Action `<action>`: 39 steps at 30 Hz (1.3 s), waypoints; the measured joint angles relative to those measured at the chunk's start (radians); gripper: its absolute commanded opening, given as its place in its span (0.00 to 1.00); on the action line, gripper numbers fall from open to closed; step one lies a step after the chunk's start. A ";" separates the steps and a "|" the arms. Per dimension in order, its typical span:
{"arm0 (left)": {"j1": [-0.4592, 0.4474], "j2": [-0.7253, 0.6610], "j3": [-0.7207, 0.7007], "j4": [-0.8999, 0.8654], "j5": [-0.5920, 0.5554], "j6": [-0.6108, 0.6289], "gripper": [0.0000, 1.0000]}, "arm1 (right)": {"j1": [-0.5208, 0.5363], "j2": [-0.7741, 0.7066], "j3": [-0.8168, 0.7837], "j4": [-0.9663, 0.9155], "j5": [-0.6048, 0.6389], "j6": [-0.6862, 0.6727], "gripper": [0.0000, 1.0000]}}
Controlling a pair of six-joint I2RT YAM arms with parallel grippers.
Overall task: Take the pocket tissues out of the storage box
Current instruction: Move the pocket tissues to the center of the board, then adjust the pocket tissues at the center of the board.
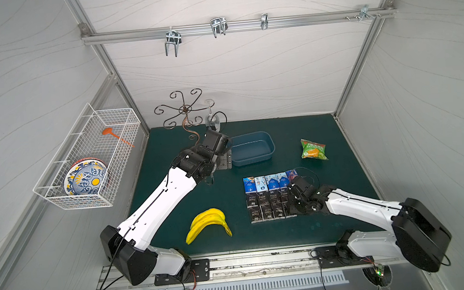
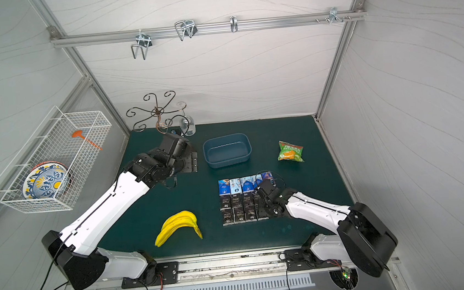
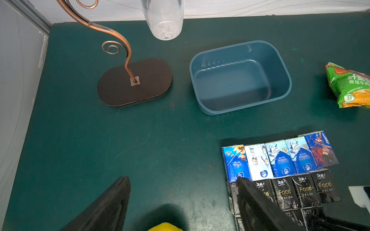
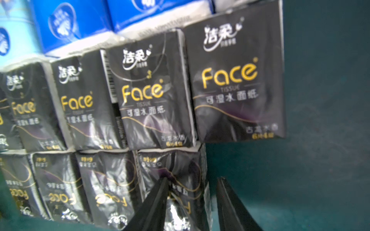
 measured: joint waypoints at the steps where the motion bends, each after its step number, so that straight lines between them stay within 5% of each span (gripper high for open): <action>1: 0.000 0.000 0.000 0.000 0.000 0.000 0.87 | 0.000 0.001 0.000 0.004 -0.001 0.000 0.45; 25: -0.002 0.003 0.000 0.000 0.000 0.000 0.87 | 0.000 -0.075 0.013 -0.060 0.002 0.000 0.55; 39: -0.002 0.003 0.000 -0.008 -0.029 0.008 0.88 | 0.000 -0.077 0.205 -0.091 0.002 -0.030 0.57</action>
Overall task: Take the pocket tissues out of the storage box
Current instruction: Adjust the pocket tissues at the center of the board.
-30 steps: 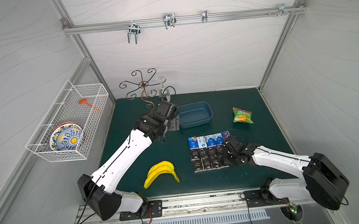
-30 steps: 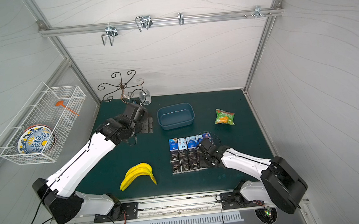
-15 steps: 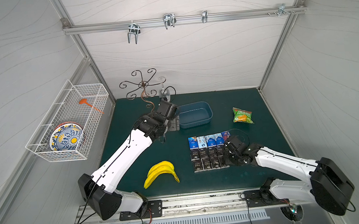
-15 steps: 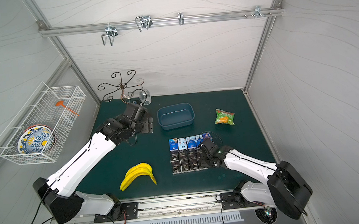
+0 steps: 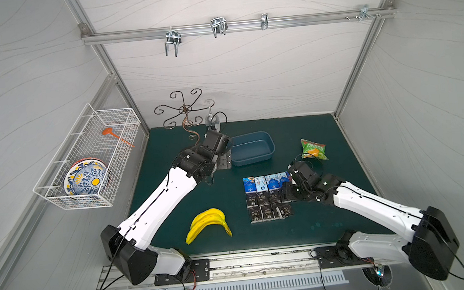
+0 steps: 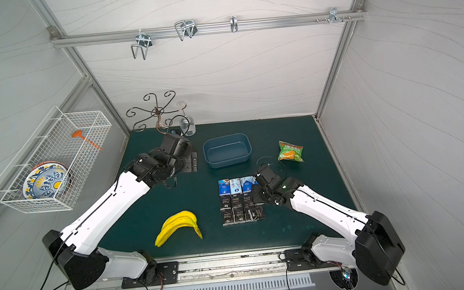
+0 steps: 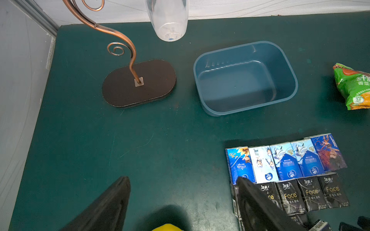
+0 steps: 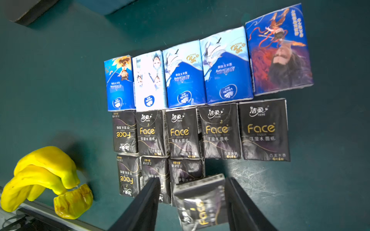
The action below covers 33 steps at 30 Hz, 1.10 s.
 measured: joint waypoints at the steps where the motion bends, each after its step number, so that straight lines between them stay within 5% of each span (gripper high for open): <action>1: 0.000 0.000 0.000 -0.003 -0.002 0.000 0.88 | 0.000 0.000 -0.011 0.001 0.000 0.000 0.57; 18: 0.000 0.000 0.000 -0.010 -0.008 -0.002 0.87 | 0.019 -0.159 -0.191 -0.024 -0.045 0.036 0.52; 33: 0.000 0.000 0.000 -0.008 -0.005 -0.005 0.87 | 0.046 -0.119 -0.268 0.024 -0.110 0.074 0.54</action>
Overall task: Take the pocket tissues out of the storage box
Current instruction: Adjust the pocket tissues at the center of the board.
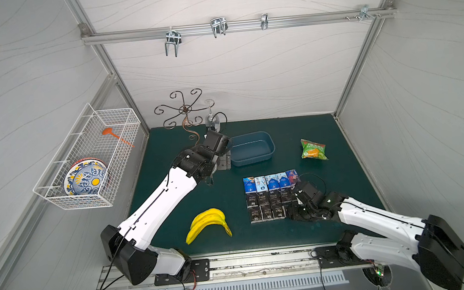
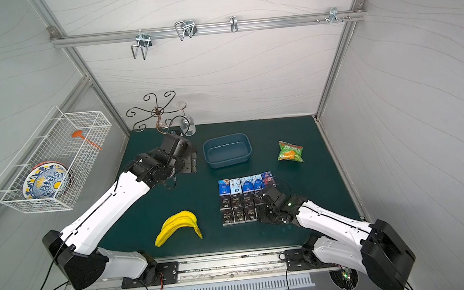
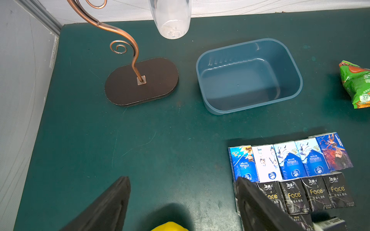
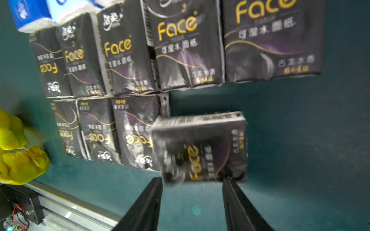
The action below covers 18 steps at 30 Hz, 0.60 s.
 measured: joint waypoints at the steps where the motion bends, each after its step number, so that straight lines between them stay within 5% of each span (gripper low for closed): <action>1: 0.000 0.000 0.000 0.000 0.000 0.000 0.87 | -0.007 -0.002 -0.004 0.000 0.000 0.000 0.54; 18: -0.008 -0.006 0.000 0.000 0.001 -0.004 0.87 | -0.104 -0.096 -0.060 -0.021 -0.030 -0.009 0.51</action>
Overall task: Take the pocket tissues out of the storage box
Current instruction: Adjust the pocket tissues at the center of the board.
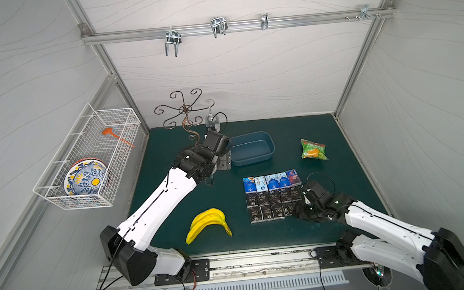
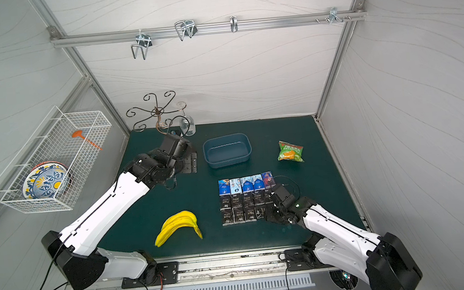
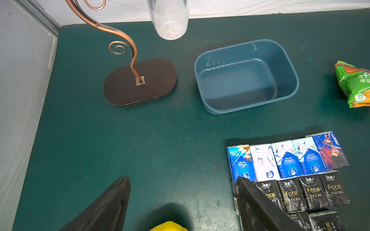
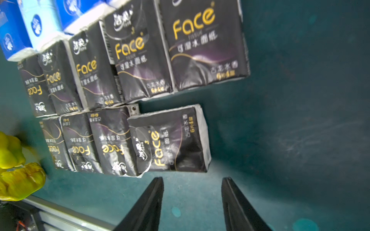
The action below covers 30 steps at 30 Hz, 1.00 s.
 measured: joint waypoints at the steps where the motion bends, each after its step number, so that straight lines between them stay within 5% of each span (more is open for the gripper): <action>1: 0.000 0.000 0.000 0.000 0.000 0.000 0.87 | 0.000 0.000 -0.006 0.008 -0.008 0.005 0.51; 18: -0.001 0.000 0.000 0.000 0.000 0.000 0.87 | 0.000 -0.022 -0.052 0.123 -0.037 0.178 0.52; 30: -0.001 -0.007 0.000 0.000 0.000 0.001 0.87 | -0.044 -0.030 -0.091 0.139 0.005 0.205 0.40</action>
